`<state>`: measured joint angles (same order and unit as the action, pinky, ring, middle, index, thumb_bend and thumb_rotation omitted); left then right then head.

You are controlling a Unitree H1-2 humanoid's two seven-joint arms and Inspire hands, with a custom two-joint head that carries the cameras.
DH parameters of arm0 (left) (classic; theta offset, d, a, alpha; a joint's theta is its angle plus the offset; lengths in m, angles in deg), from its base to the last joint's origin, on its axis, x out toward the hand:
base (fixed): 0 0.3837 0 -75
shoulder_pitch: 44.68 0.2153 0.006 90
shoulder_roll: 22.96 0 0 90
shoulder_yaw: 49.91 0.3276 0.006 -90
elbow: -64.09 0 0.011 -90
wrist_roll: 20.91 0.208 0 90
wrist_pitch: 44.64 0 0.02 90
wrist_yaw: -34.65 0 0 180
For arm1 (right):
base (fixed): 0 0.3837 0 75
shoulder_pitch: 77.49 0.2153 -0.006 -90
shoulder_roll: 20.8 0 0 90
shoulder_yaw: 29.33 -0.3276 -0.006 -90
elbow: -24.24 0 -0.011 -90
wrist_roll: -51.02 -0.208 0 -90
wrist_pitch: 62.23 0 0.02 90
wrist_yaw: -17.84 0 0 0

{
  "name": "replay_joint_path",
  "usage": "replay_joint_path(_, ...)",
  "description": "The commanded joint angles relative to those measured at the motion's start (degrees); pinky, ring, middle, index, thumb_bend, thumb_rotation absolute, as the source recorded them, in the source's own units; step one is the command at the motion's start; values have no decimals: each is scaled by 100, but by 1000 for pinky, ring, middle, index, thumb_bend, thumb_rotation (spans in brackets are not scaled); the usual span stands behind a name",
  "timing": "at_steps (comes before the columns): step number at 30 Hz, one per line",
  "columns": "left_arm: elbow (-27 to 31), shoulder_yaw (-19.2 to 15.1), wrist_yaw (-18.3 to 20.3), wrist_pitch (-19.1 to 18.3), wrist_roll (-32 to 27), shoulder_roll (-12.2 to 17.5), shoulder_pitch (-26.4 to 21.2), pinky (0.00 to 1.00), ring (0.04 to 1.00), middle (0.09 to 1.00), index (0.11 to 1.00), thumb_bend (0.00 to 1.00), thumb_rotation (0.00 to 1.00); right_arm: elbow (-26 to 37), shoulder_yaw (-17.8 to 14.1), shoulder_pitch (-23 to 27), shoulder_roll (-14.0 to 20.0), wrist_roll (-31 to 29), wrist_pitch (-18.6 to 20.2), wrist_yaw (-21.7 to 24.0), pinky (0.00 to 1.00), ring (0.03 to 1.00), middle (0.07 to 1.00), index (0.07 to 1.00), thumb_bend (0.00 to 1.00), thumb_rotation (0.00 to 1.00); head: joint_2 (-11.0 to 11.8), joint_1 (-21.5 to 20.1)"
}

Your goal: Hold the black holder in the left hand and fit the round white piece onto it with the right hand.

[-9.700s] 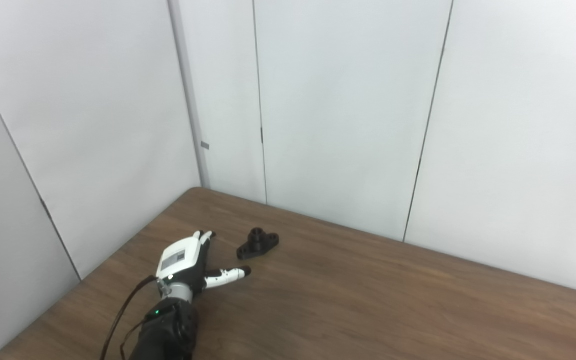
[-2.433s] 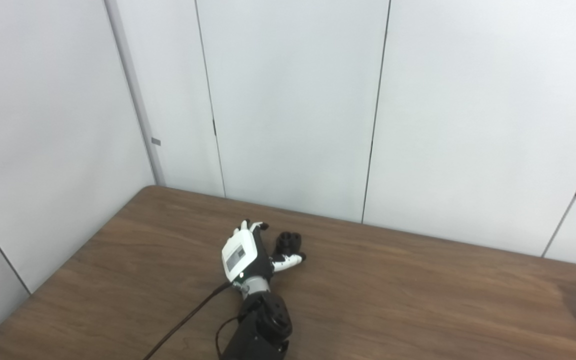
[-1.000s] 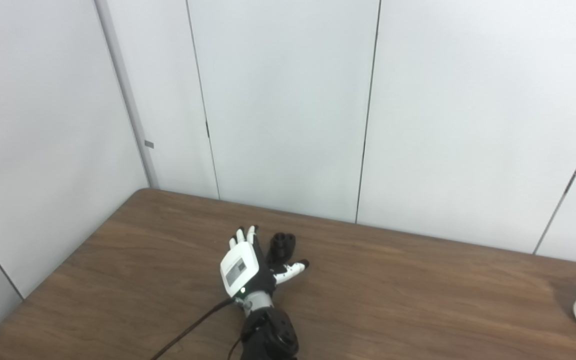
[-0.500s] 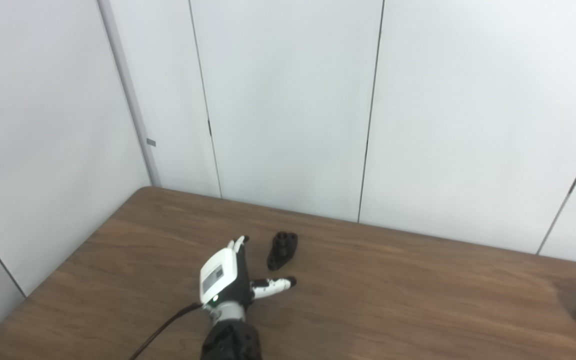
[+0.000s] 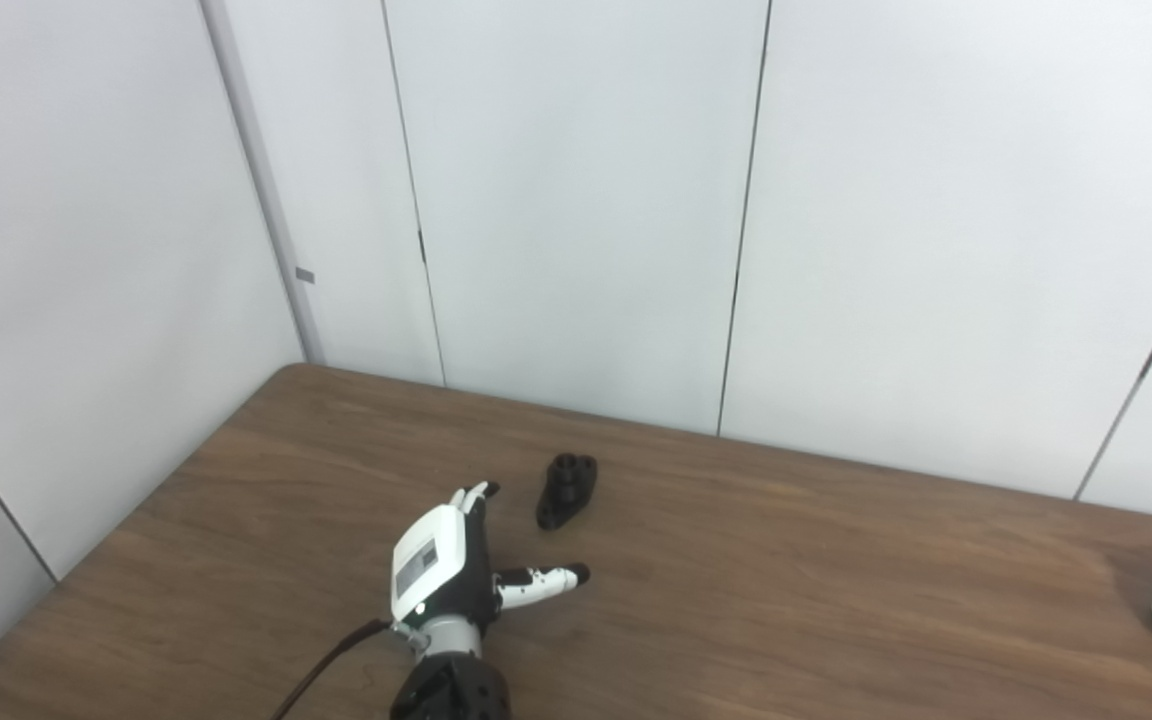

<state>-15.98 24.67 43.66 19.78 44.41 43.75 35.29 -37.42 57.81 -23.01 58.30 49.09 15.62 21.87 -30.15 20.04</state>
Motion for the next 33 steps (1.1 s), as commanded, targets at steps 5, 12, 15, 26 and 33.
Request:
replay_joint_path(5,-569,-56,-194,-133,-64,91,-179,728,894,944,877,990,329,261,1,-101,-50,-2,-152,-55,552,752,785,776,292,636,-6,-11)
replay_joint_path(12,-676,29,-380,-132,-365,242,-313,816,947,969,888,969,321,324,-1,-183,-74,-14,-110,-60,563,755,776,773,300,627,-2,-31)
replay_joint_path(15,-751,45,-443,-133,-464,282,-354,837,945,964,881,967,303,306,10,-221,-67,-33,-183,-42,561,756,779,779,285,619,-7,-34)
replay_joint_path(26,-1192,125,-826,-132,-829,423,-539,809,923,932,812,964,251,445,131,-459,-203,51,-284,-63,562,751,781,780,278,616,-76,-184)
replay_joint_path(33,-1707,286,-1193,-132,-1099,566,-707,747,879,889,742,982,240,629,237,-614,-318,215,-254,-135,546,737,771,773,257,620,-144,-311)
